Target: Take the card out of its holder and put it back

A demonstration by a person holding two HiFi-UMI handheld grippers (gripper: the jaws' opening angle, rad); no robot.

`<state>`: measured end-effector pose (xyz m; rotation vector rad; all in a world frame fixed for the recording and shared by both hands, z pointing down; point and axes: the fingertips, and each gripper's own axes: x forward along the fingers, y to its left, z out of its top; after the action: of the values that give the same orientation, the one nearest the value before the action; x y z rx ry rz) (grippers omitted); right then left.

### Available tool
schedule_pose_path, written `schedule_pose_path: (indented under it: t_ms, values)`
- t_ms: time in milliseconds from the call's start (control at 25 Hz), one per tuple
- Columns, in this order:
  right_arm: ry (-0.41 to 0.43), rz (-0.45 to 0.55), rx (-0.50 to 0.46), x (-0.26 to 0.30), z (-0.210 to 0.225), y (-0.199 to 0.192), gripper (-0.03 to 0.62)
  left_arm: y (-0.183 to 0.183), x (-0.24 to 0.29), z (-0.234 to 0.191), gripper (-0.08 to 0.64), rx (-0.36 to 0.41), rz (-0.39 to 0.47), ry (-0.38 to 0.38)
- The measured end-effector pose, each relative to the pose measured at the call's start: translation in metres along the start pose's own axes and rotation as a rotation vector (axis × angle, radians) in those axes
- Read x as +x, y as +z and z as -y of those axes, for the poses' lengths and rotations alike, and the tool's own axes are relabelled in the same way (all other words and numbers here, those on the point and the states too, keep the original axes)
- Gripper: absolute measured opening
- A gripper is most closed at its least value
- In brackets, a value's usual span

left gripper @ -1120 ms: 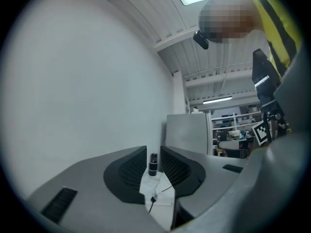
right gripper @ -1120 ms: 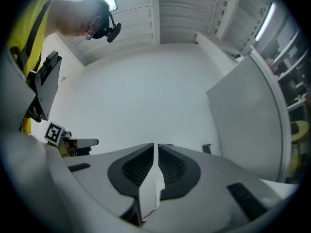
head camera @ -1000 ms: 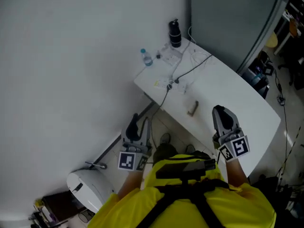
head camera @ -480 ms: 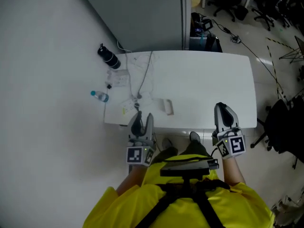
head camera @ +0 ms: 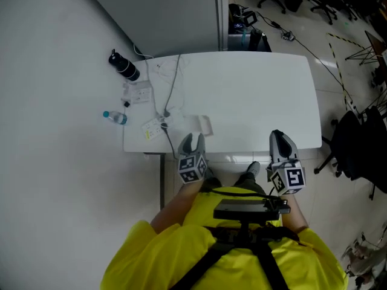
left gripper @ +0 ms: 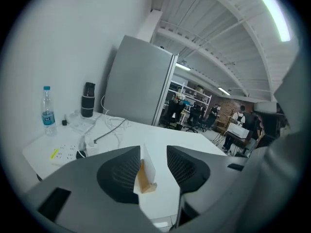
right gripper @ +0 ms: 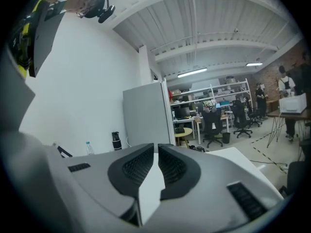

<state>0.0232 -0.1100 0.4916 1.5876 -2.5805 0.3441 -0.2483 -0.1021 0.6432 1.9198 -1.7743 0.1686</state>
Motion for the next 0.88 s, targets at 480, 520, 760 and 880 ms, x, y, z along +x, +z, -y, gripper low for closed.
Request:
schedule_pose_path:
  t_ms: [480,520,760,880]
  values:
    - [0.116,-0.069,-0.016,0.026,0.029,-0.015,0.034,-0.059,0.064,-0.005,0.068,0.016,-0.095,0.145]
    - [0.119,-0.069,-0.015,0.026,0.033,-0.015,0.034,-0.061,0.065,-0.006,0.054,0.019,-0.09,0.158]
    - [0.132,-0.086,-0.01,0.02,0.049,-0.02,0.034,-0.062,0.068,-0.007,0.025,0.06,-0.054,0.207]
    - [0.131,-0.098,-0.001,0.018,0.053,-0.027,0.034,-0.061,0.064,-0.005,0.012,0.075,-0.044,0.226]
